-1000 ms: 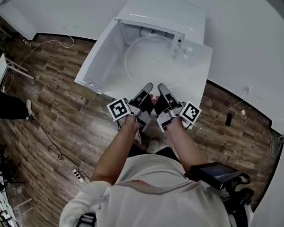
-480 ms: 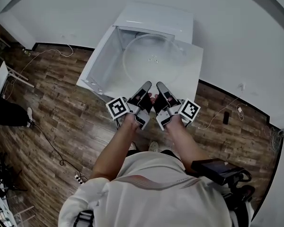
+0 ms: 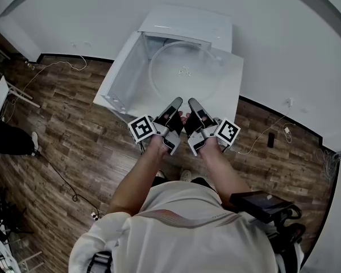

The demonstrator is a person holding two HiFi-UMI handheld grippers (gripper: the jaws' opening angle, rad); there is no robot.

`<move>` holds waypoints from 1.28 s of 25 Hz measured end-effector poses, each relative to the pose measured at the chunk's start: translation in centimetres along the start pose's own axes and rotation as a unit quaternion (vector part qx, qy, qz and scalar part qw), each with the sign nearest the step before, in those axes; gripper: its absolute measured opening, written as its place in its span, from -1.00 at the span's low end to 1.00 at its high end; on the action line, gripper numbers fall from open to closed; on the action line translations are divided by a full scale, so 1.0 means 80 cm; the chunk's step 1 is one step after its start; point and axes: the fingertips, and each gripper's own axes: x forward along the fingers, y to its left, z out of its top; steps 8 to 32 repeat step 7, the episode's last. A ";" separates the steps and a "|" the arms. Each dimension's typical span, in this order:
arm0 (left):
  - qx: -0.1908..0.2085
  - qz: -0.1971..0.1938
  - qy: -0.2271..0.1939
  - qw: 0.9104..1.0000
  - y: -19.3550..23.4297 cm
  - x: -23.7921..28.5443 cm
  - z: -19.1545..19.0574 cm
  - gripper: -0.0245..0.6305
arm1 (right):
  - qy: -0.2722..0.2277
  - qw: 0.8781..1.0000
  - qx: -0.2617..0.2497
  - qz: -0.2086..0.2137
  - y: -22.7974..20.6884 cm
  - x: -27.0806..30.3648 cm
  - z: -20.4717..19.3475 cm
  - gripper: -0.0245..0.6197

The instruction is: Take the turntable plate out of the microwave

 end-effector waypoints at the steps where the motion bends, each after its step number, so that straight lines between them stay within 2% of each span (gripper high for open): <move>1: -0.002 -0.001 0.000 1.000 0.000 0.000 0.000 -0.76 | 0.000 1.000 0.000 0.000 0.000 0.000 0.000 -0.80; 32: 0.000 0.003 0.006 1.000 0.007 0.000 0.000 -0.76 | -0.004 1.000 0.001 -0.007 -0.006 -0.001 -0.001 -0.80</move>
